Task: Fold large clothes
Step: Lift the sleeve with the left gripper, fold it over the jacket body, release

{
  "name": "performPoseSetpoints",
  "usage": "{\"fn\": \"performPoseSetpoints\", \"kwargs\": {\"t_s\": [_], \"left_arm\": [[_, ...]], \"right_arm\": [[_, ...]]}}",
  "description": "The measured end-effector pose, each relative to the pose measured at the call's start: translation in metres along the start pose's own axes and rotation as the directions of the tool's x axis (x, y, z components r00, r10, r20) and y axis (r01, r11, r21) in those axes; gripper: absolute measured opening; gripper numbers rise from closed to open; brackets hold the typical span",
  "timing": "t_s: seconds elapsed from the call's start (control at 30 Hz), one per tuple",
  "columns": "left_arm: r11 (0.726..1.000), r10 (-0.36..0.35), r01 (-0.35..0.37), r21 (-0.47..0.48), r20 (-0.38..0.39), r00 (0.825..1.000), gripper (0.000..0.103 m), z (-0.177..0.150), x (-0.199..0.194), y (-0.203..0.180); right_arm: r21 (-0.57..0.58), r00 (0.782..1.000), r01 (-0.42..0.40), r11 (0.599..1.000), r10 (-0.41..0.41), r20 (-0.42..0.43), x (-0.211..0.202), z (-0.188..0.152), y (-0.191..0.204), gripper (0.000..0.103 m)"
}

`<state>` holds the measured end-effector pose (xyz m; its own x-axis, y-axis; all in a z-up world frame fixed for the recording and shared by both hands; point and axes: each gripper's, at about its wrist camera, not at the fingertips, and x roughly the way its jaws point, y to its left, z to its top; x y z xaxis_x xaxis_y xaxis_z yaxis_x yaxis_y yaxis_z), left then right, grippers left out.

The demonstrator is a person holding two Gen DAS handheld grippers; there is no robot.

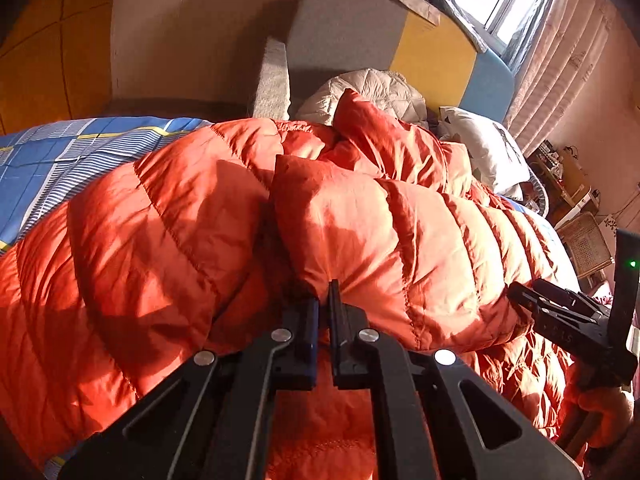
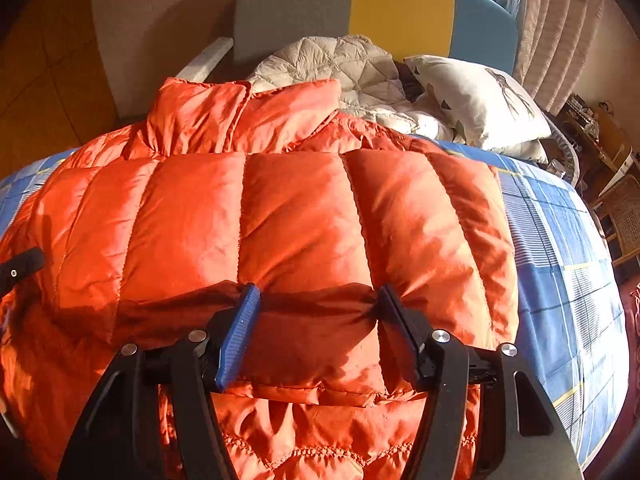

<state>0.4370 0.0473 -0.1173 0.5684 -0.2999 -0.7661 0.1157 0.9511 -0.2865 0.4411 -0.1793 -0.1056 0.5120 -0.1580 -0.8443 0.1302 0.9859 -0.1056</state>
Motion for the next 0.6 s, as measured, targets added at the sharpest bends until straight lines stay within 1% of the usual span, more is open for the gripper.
{"fn": "performPoseSetpoints", "kwargs": {"t_s": [0.07,0.2,0.3,0.37,0.4,0.43,0.47,0.5,0.57,0.6], "left_arm": [[0.999,0.030,-0.030,0.012,-0.005,1.000,0.004,-0.002,0.005,-0.002],[0.998,0.059,-0.059,0.003,-0.028,0.998,0.005,-0.008,0.020,0.001],[0.997,0.083,-0.083,0.005,-0.020,0.996,0.008,-0.010,0.021,-0.001],[0.994,0.105,-0.105,-0.014,-0.010,0.994,0.015,-0.010,0.016,-0.002],[0.993,0.114,-0.114,-0.020,-0.005,0.993,0.021,-0.011,0.011,-0.002],[0.991,0.135,-0.135,-0.024,0.004,0.991,0.037,-0.012,0.006,-0.002],[0.987,0.158,-0.157,-0.031,0.018,0.987,0.045,-0.014,-0.001,-0.002],[0.987,0.153,-0.151,-0.048,0.029,0.988,0.052,-0.017,-0.009,0.001],[0.985,0.156,-0.152,-0.079,0.048,0.987,0.057,-0.024,-0.024,0.005],[0.984,0.160,-0.154,-0.086,0.061,0.985,0.060,-0.028,-0.032,0.007]], "right_arm": [[0.009,1.000,-0.004,1.000,0.005,-0.010,0.009,-0.002,0.000,0.061],[0.004,0.999,-0.008,1.000,0.008,-0.035,0.028,-0.004,0.003,0.061],[-0.021,0.999,0.020,1.000,-0.020,-0.033,0.035,-0.005,0.010,0.061],[-0.030,0.999,0.032,0.999,-0.033,-0.035,0.034,-0.005,0.012,0.061],[-0.038,0.999,0.038,0.999,-0.039,-0.036,0.033,-0.005,0.013,0.062],[-0.047,0.998,0.044,0.998,-0.045,-0.035,0.030,-0.005,0.014,0.062],[-0.052,0.998,0.047,0.998,-0.049,-0.032,0.028,-0.005,0.014,0.063],[-0.053,0.998,0.049,0.997,-0.051,-0.028,0.024,-0.006,0.015,0.069],[-0.043,0.999,0.047,0.998,-0.048,-0.011,0.014,-0.009,0.014,0.076],[-0.038,0.999,0.047,0.998,-0.047,0.003,0.008,-0.012,0.016,0.077]]}}
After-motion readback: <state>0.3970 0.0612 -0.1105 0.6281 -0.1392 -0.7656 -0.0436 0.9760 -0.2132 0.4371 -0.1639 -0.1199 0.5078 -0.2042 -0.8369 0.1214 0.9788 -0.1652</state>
